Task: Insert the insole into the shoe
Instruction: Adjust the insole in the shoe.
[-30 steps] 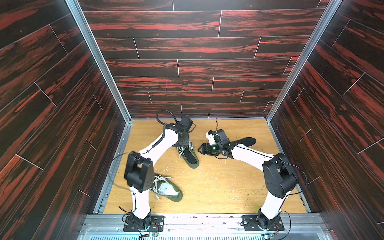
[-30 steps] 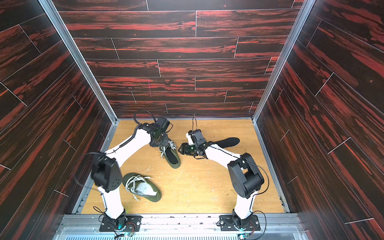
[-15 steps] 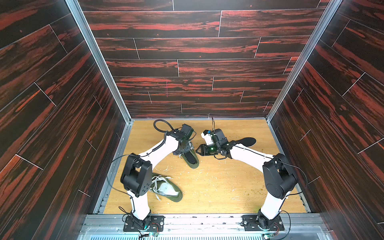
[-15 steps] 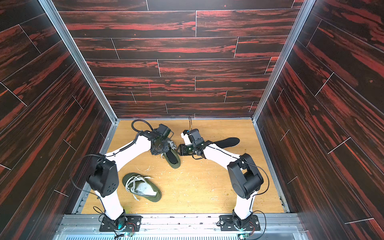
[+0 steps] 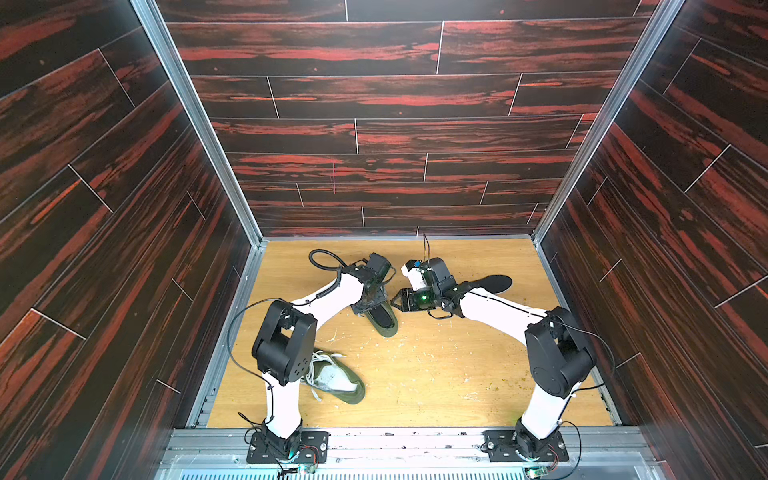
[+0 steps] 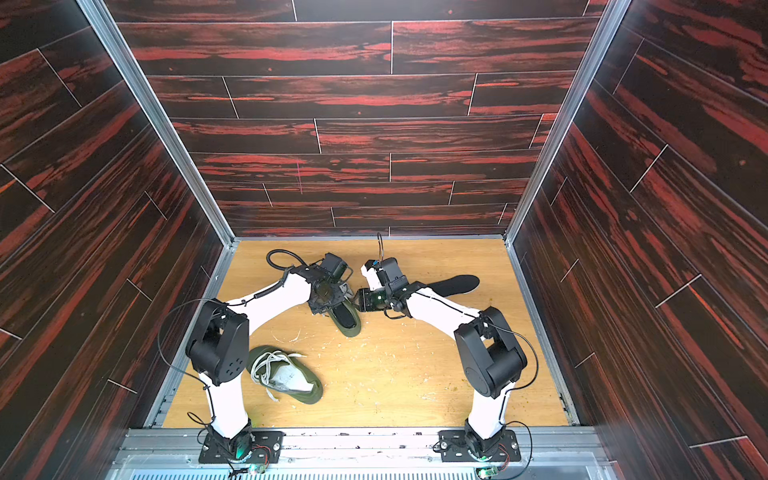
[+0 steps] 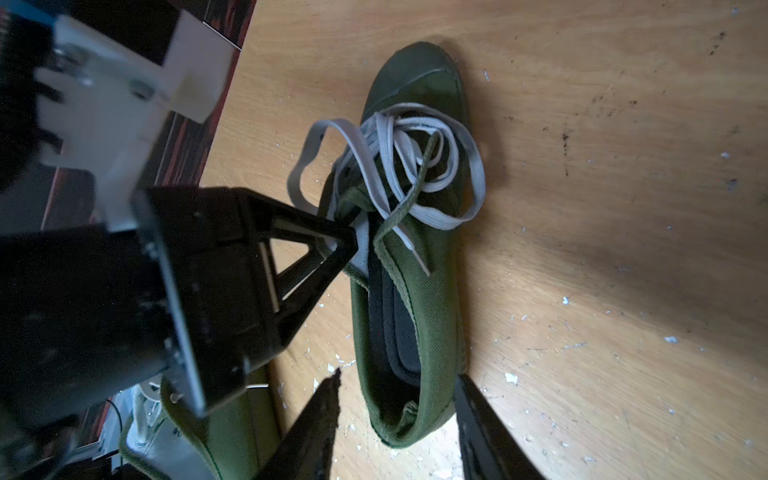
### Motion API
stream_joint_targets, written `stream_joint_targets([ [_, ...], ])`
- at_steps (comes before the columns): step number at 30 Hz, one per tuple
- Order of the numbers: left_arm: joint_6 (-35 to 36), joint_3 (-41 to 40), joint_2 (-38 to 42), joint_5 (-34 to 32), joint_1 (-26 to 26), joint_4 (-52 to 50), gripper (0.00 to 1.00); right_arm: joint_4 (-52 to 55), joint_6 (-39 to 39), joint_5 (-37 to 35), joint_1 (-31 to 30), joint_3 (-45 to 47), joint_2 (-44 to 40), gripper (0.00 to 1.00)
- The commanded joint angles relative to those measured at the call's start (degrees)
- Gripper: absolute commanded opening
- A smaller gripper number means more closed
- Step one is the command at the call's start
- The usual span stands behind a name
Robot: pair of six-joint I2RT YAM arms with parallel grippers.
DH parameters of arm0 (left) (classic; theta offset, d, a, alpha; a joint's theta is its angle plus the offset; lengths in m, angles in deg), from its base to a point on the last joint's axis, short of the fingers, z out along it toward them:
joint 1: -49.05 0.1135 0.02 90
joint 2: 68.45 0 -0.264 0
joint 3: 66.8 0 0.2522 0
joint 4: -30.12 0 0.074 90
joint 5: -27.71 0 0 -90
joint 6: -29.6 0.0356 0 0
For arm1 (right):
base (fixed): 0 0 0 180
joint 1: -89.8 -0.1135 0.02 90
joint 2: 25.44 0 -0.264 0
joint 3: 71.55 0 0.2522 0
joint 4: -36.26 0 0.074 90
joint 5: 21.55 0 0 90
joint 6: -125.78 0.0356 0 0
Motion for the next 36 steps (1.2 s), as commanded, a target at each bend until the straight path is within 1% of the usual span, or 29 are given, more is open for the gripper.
stream_joint_targets([
  [1,-1.39,1.03,-1.37,-2.55,-0.45,-1.00,0.30,-0.33,-0.98,0.90,0.43,1.05,-0.82,0.49],
  [4,-1.82,1.23,-2.23,-3.72,-0.88,-1.17,0.28,-0.62,-0.89,1.05,0.81,1.62,-0.99,0.48],
  [6,-2.09,1.15,-2.77,-4.35,-0.96,-1.29,0.24,-0.64,-0.87,1.05,1.03,1.93,-1.11,0.48],
  [11,-1.75,0.50,-1.07,-3.90,-0.96,-1.62,0.03,0.29,-1.54,0.63,1.34,2.45,-1.50,0.48],
  [12,-1.21,0.71,-0.34,-3.22,-0.96,-1.81,0.01,0.38,-1.72,0.69,1.34,2.63,-1.59,0.48],
  [15,1.06,1.55,1.85,-0.48,-0.87,-2.55,0.00,0.69,-2.46,1.68,1.33,3.29,-1.57,0.48],
  [17,1.92,2.54,2.06,2.68,-0.39,-3.16,0.00,0.29,-3.04,3.17,1.33,3.94,-1.24,0.48],
  [21,1.60,1.67,1.62,7.86,1.09,-1.90,0.00,0.04,-3.57,4.33,0.66,4.67,-0.05,0.51],
  [24,0.11,-0.39,2.51,10.64,2.09,0.96,0.00,1.68,-3.94,0.68,-0.72,4.24,1.75,0.52],
  [26,-0.92,-1.07,3.14,13.67,2.93,2.82,0.00,2.18,-3.02,-1.94,-0.82,4.19,3.31,0.51],
  [29,-1.64,-1.52,4.28,17.67,4.06,4.68,0.00,0.31,-1.75,-5.40,-0.84,5.52,4.27,0.51],
  [32,-2.14,-2.21,5.39,20.83,5.38,6.13,0.00,0.40,-1.49,-6.21,-0.76,5.27,5.86,0.51],
  [35,-2.61,-3.36,6.39,22.45,6.61,6.95,0.00,-0.61,-0.81,-7.07,-0.71,6.17,6.06,0.51],
  [36,-3.09,-4.33,6.77,23.52,7.23,9.23,0.00,-0.94,-0.54,-7.52,-0.73,6.54,5.91,0.51],
])
